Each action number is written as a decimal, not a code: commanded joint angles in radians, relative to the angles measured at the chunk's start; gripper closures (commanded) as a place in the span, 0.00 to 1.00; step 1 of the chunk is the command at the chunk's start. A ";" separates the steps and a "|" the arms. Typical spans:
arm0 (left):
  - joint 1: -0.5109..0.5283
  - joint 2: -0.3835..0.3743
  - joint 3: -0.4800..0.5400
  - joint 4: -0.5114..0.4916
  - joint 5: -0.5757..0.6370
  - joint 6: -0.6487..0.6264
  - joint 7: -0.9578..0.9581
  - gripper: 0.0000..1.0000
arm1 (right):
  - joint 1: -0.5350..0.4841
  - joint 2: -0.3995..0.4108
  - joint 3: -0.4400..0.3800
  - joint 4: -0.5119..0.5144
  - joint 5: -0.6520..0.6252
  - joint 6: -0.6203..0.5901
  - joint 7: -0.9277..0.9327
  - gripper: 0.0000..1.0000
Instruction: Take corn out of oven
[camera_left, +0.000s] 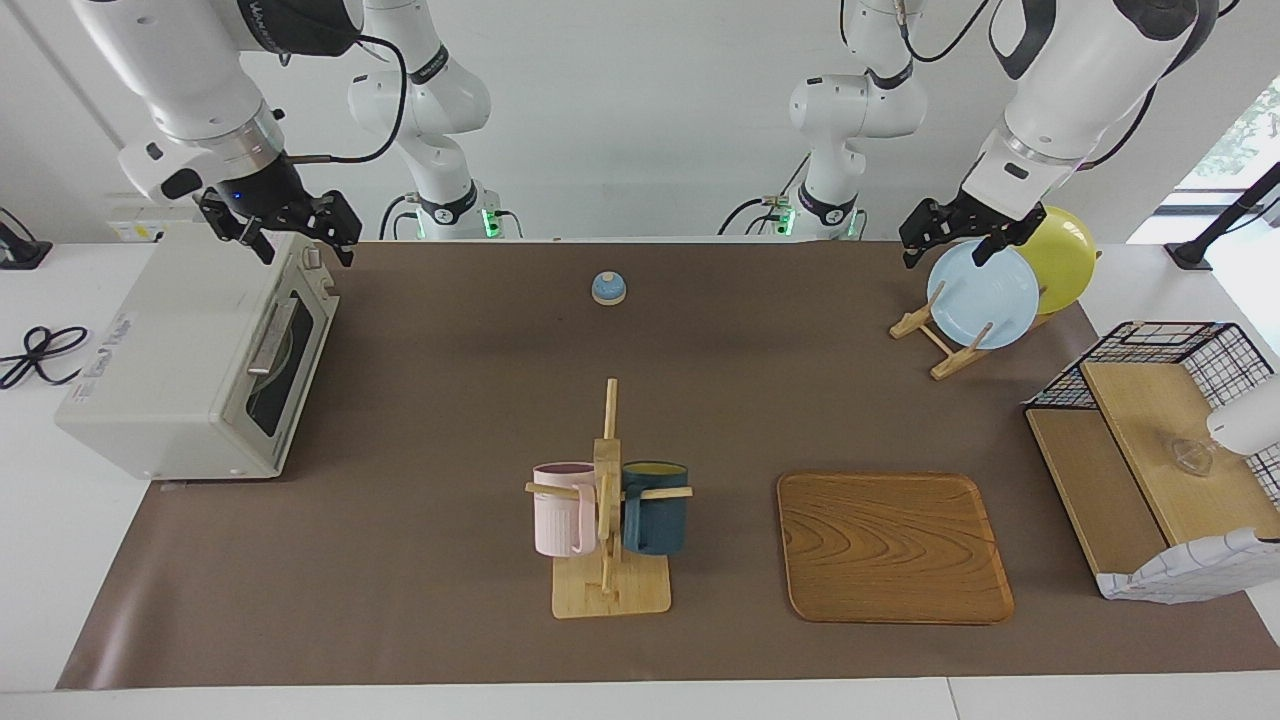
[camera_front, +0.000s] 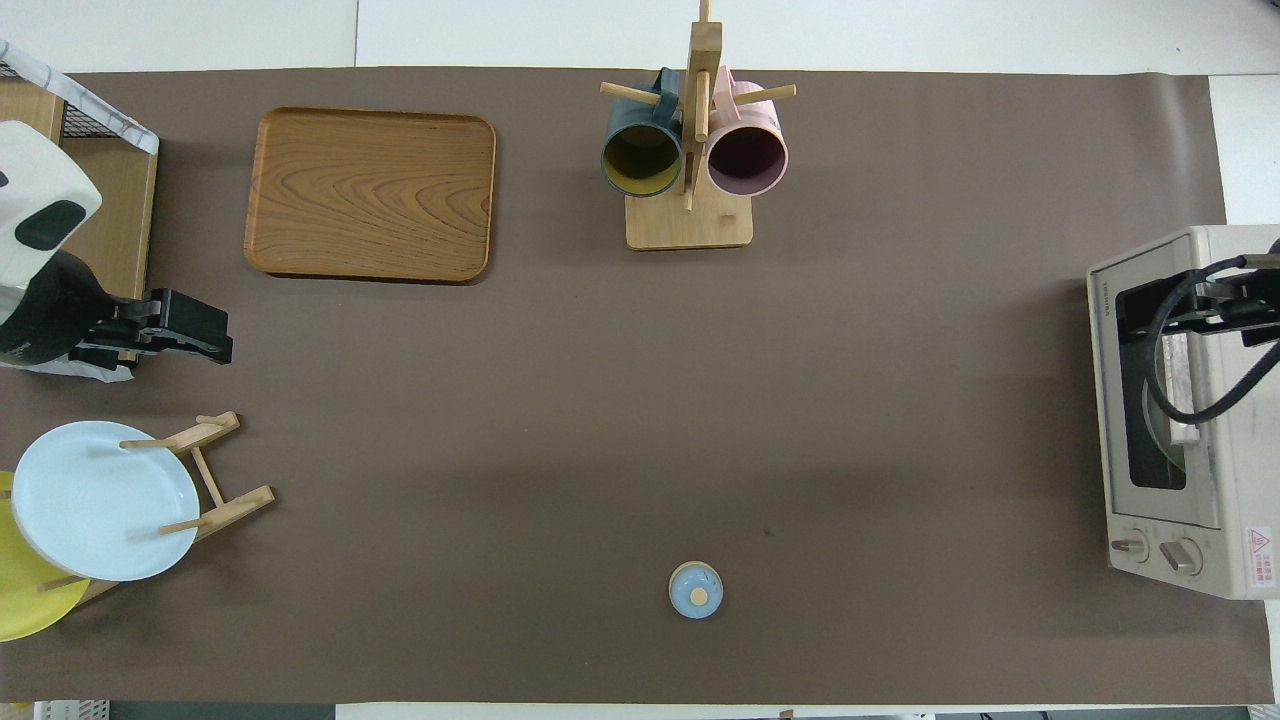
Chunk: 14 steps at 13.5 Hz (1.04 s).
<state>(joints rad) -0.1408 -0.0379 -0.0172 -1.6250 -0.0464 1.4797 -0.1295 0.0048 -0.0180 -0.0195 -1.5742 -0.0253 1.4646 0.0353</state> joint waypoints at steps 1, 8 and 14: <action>0.004 0.006 -0.004 0.017 0.019 -0.021 0.004 0.00 | -0.012 -0.008 0.001 0.000 0.001 -0.016 0.003 0.00; 0.004 0.006 -0.004 0.017 0.019 -0.022 0.004 0.00 | -0.012 -0.011 0.003 -0.006 0.013 -0.016 0.000 0.00; 0.004 0.006 -0.004 0.017 0.019 -0.021 0.005 0.00 | -0.014 -0.034 -0.002 -0.043 0.012 -0.044 -0.003 0.06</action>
<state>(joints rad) -0.1408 -0.0379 -0.0173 -1.6251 -0.0464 1.4786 -0.1295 0.0022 -0.0195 -0.0228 -1.5776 -0.0253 1.4184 0.0353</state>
